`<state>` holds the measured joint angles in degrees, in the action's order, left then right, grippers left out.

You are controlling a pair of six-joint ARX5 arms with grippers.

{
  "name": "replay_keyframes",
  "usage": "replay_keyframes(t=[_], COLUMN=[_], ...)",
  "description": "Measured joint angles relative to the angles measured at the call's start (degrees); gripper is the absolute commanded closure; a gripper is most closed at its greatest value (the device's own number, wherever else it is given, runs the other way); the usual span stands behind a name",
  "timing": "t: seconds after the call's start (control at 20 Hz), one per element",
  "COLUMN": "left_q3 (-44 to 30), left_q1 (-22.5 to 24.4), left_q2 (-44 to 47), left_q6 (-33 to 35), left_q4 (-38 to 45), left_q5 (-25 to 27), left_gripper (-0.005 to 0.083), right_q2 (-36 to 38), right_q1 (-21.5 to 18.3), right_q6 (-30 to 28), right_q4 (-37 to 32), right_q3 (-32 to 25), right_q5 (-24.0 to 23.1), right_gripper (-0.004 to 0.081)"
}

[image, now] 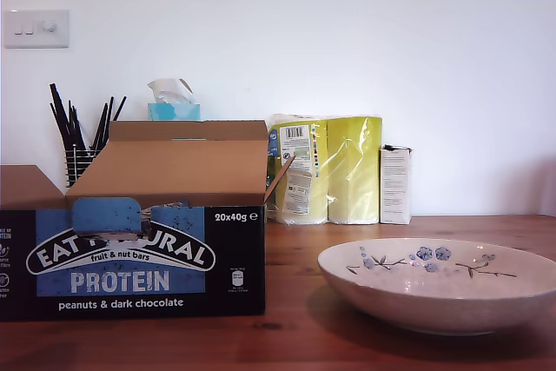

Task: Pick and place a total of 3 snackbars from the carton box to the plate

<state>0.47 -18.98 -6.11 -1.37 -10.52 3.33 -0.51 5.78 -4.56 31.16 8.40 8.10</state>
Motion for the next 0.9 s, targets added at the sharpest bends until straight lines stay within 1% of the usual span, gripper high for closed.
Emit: replay_keyframes(t=[0.1,0.35,0.45,0.5,0.6,0.75,0.8,0.9], left_q3=[0.00,0.00,0.00,0.04,0.98,3.63,4.59,6.82], left_q1=[0.00,0.00,0.00,0.00,0.00,0.00,0.00,0.00], left_q2=[0.00,0.00,-0.02,-0.02,-0.02,0.00,0.00,0.00], left_q6=[-0.02,-0.04,-1.03,-1.31,-1.46,-2.99,-3.06,-3.21], left_q4=[-0.04,-0.02,0.72,2.05,6.03,16.24,18.43,19.06], left_q5=[0.00,-0.02,-0.59,-1.38,-3.69,-8.68,-10.40,-12.96], left_gripper=[0.0793,0.0793,0.0793,0.0793,0.0793,0.0793,0.0793,0.0793], right_q2=[0.00,0.00,0.00,0.00,0.00,0.00,0.00,0.00], right_q1=[0.00,0.00,0.00,0.00,0.00,0.00,0.00,0.00], right_q6=[0.07,0.07,1.97,3.96,9.55,16.26,18.73,23.17], right_q4=[-1.62,-1.77,-3.48,-6.27,-14.58,-27.21,-29.97,-34.23], right_q3=[-0.02,-0.04,-0.04,-0.11,-0.28,-0.28,-0.28,-0.28], right_q5=[0.35,0.35,0.66,1.01,2.91,5.11,5.35,7.54], right_gripper=[0.0783,0.0783,0.0783,0.0783,0.0783,0.0783,0.0783,0.0783])
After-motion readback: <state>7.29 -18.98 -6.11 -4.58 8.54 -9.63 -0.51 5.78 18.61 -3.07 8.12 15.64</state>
